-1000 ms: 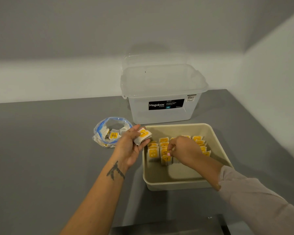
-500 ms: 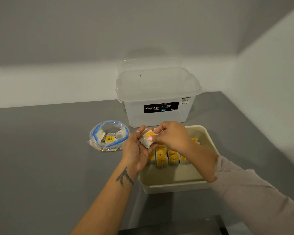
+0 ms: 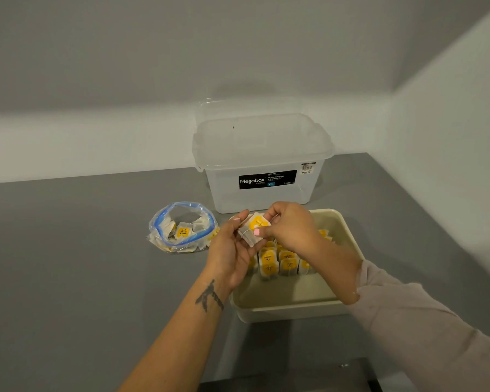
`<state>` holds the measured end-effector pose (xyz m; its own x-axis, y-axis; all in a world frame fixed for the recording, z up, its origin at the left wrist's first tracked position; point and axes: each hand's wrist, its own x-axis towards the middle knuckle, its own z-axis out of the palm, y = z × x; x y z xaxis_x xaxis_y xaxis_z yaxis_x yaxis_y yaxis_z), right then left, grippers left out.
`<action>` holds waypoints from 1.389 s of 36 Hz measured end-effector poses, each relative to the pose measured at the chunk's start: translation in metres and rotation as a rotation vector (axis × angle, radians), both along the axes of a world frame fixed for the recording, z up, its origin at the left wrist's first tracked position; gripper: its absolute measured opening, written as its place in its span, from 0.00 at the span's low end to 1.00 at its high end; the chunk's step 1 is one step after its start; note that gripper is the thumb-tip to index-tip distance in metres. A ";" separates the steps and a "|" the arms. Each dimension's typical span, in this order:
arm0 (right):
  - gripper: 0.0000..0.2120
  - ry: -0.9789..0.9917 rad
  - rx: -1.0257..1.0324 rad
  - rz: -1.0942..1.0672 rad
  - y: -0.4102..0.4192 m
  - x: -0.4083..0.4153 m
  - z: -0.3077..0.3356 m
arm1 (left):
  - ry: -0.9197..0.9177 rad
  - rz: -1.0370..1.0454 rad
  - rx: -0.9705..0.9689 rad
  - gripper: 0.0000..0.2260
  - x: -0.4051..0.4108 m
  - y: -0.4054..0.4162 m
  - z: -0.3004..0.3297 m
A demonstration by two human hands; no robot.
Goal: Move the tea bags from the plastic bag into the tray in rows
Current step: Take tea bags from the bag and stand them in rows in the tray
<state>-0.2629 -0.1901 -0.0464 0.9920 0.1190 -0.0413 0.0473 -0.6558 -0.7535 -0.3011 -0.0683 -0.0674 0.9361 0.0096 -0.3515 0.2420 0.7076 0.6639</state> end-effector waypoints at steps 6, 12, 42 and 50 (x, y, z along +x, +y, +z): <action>0.09 -0.087 0.086 -0.047 -0.002 0.001 -0.004 | -0.025 -0.015 0.027 0.11 0.000 0.000 -0.001; 0.09 -0.016 0.299 -0.102 -0.003 0.000 -0.006 | -0.060 -0.087 0.117 0.11 -0.002 0.000 -0.001; 0.06 0.368 0.699 -0.129 -0.005 -0.011 -0.025 | -0.107 -0.036 0.516 0.08 0.005 0.013 0.009; 0.04 0.462 0.760 -0.132 -0.003 -0.012 -0.027 | -0.132 0.004 0.636 0.04 0.006 0.015 0.005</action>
<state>-0.2751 -0.1936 -0.0735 0.9037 0.1632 -0.3959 -0.4081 0.0484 -0.9117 -0.2950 -0.0529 -0.0629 0.9706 0.1816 -0.1580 0.1279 0.1670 0.9776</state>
